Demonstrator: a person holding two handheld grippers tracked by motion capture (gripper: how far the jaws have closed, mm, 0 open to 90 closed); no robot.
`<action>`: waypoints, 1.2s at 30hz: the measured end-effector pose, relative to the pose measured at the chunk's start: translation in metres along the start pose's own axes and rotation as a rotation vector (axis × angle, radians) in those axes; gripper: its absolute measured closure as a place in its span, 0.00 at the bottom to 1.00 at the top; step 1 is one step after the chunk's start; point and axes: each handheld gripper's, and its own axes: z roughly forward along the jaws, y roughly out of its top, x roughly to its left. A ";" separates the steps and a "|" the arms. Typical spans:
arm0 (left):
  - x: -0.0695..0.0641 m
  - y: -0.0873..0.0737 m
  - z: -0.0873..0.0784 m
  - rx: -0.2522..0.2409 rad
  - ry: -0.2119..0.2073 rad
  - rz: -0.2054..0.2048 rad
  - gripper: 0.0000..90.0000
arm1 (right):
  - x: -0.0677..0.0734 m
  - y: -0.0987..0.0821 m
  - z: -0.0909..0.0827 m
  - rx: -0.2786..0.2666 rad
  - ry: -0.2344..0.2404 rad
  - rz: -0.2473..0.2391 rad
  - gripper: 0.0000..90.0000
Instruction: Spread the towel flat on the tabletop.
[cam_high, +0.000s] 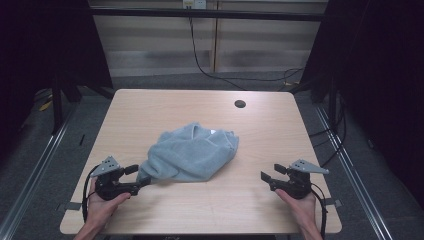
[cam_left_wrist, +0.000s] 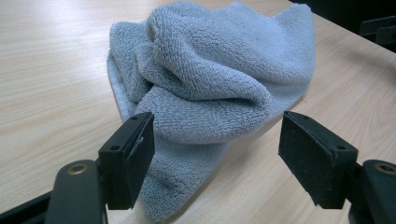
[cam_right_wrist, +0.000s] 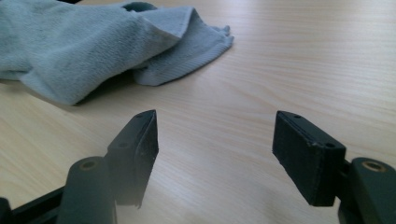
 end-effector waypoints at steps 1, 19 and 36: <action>0.000 0.000 0.000 0.000 0.000 0.000 0.30 | 0.000 0.000 0.000 0.000 0.000 0.000 0.35; -0.008 0.017 0.002 0.014 -0.073 0.014 0.37 | 0.022 0.030 0.017 0.076 0.123 -0.078 0.47; 0.039 0.032 0.069 0.138 0.007 -0.050 0.36 | 0.052 0.089 0.141 0.203 0.228 -0.158 0.30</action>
